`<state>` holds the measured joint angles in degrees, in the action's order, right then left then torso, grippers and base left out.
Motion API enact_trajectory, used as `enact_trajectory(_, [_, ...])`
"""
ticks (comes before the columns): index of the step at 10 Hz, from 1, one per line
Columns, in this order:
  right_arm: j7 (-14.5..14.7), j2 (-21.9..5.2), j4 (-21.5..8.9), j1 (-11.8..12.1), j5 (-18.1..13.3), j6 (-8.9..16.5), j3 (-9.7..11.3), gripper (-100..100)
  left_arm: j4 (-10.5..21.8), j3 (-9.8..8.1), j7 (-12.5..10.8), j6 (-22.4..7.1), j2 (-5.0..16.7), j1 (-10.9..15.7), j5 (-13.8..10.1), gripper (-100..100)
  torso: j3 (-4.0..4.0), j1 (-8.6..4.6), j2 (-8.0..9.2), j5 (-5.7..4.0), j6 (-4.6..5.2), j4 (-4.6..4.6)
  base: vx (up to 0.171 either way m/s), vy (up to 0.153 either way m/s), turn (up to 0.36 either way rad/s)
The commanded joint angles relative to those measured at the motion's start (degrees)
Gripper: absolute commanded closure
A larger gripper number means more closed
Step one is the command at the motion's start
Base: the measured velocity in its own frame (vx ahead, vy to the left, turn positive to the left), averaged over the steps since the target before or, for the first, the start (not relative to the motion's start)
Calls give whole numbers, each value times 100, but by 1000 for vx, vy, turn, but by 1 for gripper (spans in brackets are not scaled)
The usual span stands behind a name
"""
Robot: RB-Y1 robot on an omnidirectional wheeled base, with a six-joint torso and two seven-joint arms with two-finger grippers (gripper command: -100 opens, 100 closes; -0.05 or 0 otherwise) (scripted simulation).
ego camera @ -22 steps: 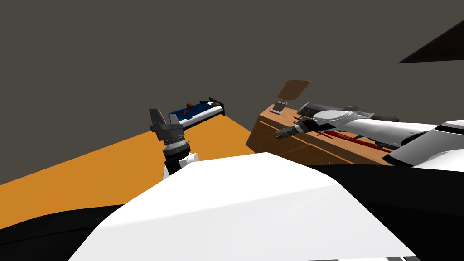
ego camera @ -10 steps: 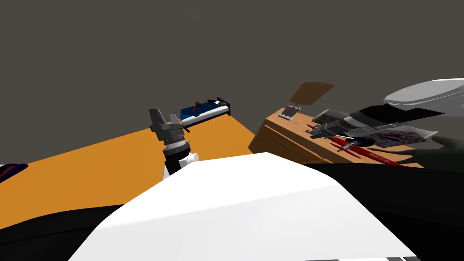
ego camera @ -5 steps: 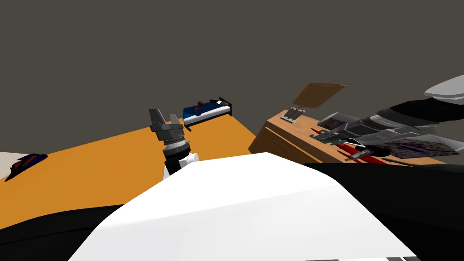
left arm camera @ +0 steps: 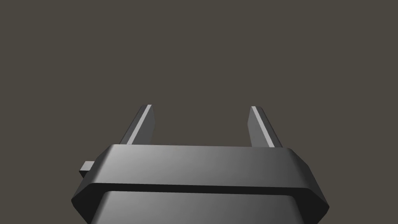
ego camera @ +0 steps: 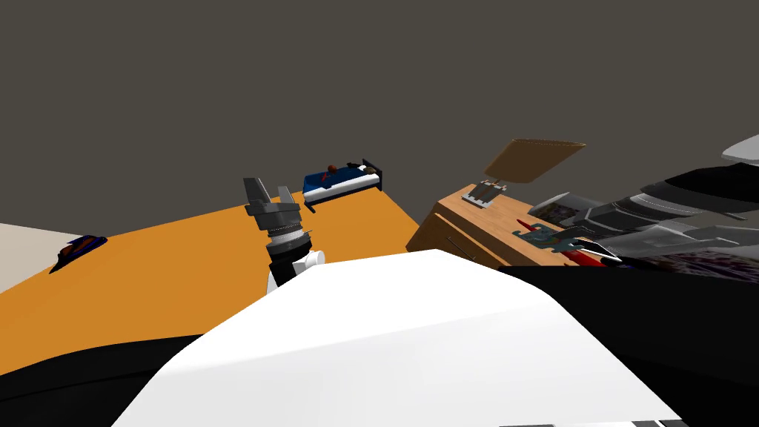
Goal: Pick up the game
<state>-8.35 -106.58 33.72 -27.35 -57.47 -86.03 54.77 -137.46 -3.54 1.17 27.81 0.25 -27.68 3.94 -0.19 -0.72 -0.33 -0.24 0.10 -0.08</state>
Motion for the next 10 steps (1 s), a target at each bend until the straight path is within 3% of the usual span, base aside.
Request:
enact_trajectory(1, [49, 112, -155, 47, -75, -149, 210, -100, 0, 0, 0, 0, 0, 0, 0, 0, 0, 0, 0, 0, 0, 0, 67, -162, 134])
enact_trajectory(3, [65, 157, -245, -57, -211, -233, 134, -100, 0, 0, 0, 0, 0, 0, 0, 0, 4, 7, 7, 0, 3, 2, 29, -80, 31])
enact_trajectory(4, [51, 146, -216, -39, -185, -214, 148, 0, 0, 1, 0, 0, -1, 0, 0, 0, 10, 34, 17, 7, 3, 5, 4, -10, 2])
enact_trajectory(5, [24, 314, -276, 53, -179, -45, 128, -100, 0, 1, 0, 0, -1, 0, 0, 0, 14, 50, 24, 12, 3, 6, -27, 7, 42])
enact_trajectory(6, [12, 385, -301, 93, -176, 29, 121, -100, 0, 1, 0, 0, -1, 1, 0, 0, 19, 59, 33, 13, 1, 8, -54, 23, 46])
enact_trajectory(7, [47, 387, -375, -7, -260, -75, 111, -100, 0, 1, 0, 0, -2, 1, 0, 0, 25, 65, 43, 15, 2, 11, -25, 11, 7])
enact_trajectory(8, [48, 404, -388, -10, -271, -63, 108, 100, 0, 1, 0, 0, -1, 1, 0, 0, 25, 65, 40, 18, 5, 11, 0, 0, 0])
enact_trajectory(10, [46, 401, -388, -9, -270, -68, 109, 100, 0, 1, 0, 0, -1, 0, 0, 0, 20, 60, 32, 14, 3, 9, 0, 0, 0])
